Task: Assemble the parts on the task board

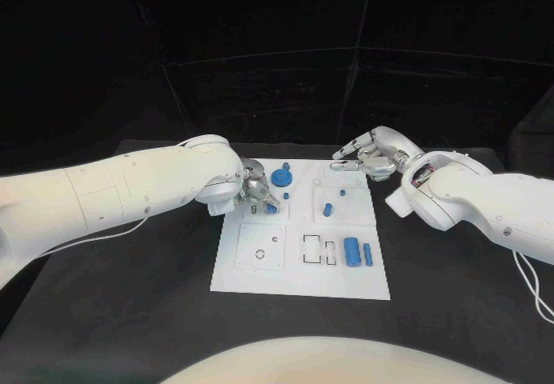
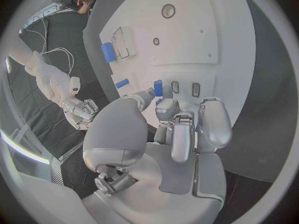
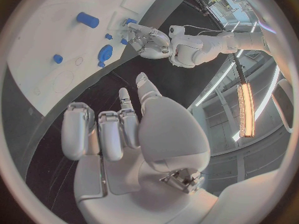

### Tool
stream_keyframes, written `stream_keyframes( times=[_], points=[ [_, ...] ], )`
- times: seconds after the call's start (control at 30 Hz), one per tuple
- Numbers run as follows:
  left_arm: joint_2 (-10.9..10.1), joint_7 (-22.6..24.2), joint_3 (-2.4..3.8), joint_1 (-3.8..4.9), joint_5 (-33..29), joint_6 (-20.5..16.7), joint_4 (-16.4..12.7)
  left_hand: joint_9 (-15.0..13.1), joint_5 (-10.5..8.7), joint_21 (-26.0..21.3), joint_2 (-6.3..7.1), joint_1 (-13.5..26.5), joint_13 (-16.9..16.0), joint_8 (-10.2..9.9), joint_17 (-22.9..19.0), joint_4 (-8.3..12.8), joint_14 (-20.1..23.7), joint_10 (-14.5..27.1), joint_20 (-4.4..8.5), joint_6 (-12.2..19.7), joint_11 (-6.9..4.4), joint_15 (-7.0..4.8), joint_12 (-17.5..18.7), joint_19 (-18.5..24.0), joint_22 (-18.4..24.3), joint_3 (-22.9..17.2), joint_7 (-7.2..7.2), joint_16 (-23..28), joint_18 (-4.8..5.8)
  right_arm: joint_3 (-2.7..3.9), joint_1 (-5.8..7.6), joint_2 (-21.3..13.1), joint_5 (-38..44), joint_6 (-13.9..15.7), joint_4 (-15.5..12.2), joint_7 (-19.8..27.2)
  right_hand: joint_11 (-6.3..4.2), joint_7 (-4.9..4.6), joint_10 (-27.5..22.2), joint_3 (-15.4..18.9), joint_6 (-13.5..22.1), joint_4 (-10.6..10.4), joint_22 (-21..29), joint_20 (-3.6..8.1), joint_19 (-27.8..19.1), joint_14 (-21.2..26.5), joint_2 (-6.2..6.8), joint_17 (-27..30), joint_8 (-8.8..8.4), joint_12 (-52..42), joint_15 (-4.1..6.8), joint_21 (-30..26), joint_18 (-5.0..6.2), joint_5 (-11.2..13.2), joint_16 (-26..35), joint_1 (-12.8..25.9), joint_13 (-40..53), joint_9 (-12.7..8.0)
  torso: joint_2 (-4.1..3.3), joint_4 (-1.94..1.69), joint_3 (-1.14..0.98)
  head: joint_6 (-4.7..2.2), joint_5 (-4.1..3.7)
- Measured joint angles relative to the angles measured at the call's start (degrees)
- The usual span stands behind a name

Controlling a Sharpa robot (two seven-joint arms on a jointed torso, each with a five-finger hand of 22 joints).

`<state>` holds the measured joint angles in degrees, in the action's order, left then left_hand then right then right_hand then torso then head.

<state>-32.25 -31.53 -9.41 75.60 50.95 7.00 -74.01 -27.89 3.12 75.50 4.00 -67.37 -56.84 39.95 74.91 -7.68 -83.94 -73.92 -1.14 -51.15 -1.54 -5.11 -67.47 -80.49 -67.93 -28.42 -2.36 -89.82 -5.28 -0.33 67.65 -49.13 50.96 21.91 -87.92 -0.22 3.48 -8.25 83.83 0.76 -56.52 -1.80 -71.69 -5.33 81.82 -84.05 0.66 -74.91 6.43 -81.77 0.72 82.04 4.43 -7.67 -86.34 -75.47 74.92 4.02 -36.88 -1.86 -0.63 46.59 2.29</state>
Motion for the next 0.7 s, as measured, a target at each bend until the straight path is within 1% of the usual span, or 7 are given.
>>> stream_keyframes(
  times=[0.1, 0.17, 0.23, 0.4, 0.63, 0.7],
  points=[
    [-0.7, 0.4, 0.00, -0.19, 0.2, -1.8, -0.7, -0.1, -0.03, 0.2, 0.12, 0.1, -0.1, 0.1, 0.0, -0.1, 0.0, 0.0, 0.00, 0.0, -0.01, 0.00, -0.2, 0.0, -0.1, -0.3, 0.00, 0.0, 0.00, 0.00, 0.00, 0.0, 0.0, 0.0, 0.0, 0.0, 0.00, 0.00, 0.0, 0.0, 0.0, 0.0, 0.0, 0.00, 0.0, 0.0, 0.00, 0.0, 0.00, 0.0, 0.00, 0.0, 0.00, 0.0, 0.0, 0.0, 0.0, 0.0, 0.02, -0.02, 0.02, 0.07, 0.00],
    [-1.0, 0.7, -0.03, -0.40, 0.7, -3.0, -1.1, -0.1, -0.03, 0.3, 0.19, 0.2, -0.2, 0.3, 0.0, 0.0, 0.0, -0.2, 0.00, 0.0, -0.22, 0.00, -0.2, 0.0, -0.3, -0.4, -0.01, 0.0, 0.00, 0.00, 0.00, -0.1, 0.0, 0.0, 0.0, 0.0, 0.00, 0.00, 0.0, 0.0, 0.0, 0.0, 0.0, 0.00, 0.0, 0.0, 0.00, 0.0, 0.00, 0.0, 0.00, 0.0, 0.00, 0.0, 0.0, 0.0, 0.0, 0.0, 0.03, -0.07, 0.03, 0.10, 0.00],
    [-1.3, 0.9, -0.03, -0.62, 1.3, -3.9, -1.2, -0.2, -0.04, 0.3, 0.35, 0.4, -0.2, 0.3, 0.0, 0.2, 0.0, -0.3, -0.20, 0.0, -0.30, 0.00, -0.2, -0.2, -0.5, -0.8, -0.01, 0.0, 0.00, 0.00, 0.00, -0.1, 0.0, -0.1, 0.0, 0.0, 0.00, 0.00, 0.0, 0.0, 0.0, 0.0, 0.0, 0.00, 0.0, 0.0, 0.00, 0.0, 0.00, 0.0, 0.00, 0.0, 0.00, 0.0, 0.0, 0.0, 0.0, 0.0, 0.03, -0.11, 0.04, 0.11, 0.08],
    [-1.4, 1.5, -0.06, -1.49, 3.6, -6.0, -0.9, -0.2, -0.05, 0.5, 0.41, 0.4, -0.2, 0.3, 0.0, 0.2, 0.0, -0.3, -0.21, 0.1, -0.30, 0.00, -0.2, -0.2, -0.6, -0.8, -0.09, 0.0, 0.00, 0.00, 0.00, 0.0, 0.0, -0.1, 0.1, 0.0, 0.00, 0.00, 0.0, 0.0, 0.0, 0.0, 0.0, 0.00, 0.0, 0.0, 0.00, 0.0, 0.00, 0.0, 0.00, 0.0, 0.00, 0.0, 0.0, 0.0, 0.0, 0.0, 0.03, -0.10, 0.06, 0.10, 0.37],
    [-1.2, 1.7, -0.07, -2.30, 5.6, -7.0, -0.3, -0.2, -0.09, 0.5, 0.63, 0.7, -0.3, 0.5, 0.0, 0.3, 0.0, -0.5, -0.21, 0.1, -0.10, 0.00, -0.4, -0.2, -0.6, -0.9, -0.10, 0.0, 0.00, 0.00, 0.00, 0.1, 0.0, -0.2, 0.1, 0.0, 0.00, 0.00, 0.0, 0.0, 0.0, 0.0, 0.0, 0.00, 0.0, 0.0, 0.00, 0.0, 0.00, 0.0, 0.00, 0.0, 0.00, 0.0, 0.0, 0.0, 0.0, 0.0, -0.08, 0.15, 0.07, 0.13, 0.65],
    [-1.1, 1.7, -0.07, -2.47, 6.0, -7.0, -0.1, -0.3, -0.10, 0.5, 0.77, 0.9, -0.3, 0.6, 0.0, 1.0, 0.0, -0.5, -0.21, 0.1, -0.10, 0.00, -0.4, -0.2, -0.6, -1.6, -0.10, 0.0, 0.00, 0.00, 0.00, 0.1, 0.0, -0.2, 0.2, 0.0, 0.00, 0.00, 0.0, 0.0, 0.0, 0.0, 0.0, 0.00, 0.0, 0.0, 0.00, 0.0, 0.00, 0.0, 0.00, 0.0, 0.00, 0.0, 0.0, 0.0, 0.0, 0.0, -0.10, 0.18, 0.07, 0.13, 0.71]
  ],
)
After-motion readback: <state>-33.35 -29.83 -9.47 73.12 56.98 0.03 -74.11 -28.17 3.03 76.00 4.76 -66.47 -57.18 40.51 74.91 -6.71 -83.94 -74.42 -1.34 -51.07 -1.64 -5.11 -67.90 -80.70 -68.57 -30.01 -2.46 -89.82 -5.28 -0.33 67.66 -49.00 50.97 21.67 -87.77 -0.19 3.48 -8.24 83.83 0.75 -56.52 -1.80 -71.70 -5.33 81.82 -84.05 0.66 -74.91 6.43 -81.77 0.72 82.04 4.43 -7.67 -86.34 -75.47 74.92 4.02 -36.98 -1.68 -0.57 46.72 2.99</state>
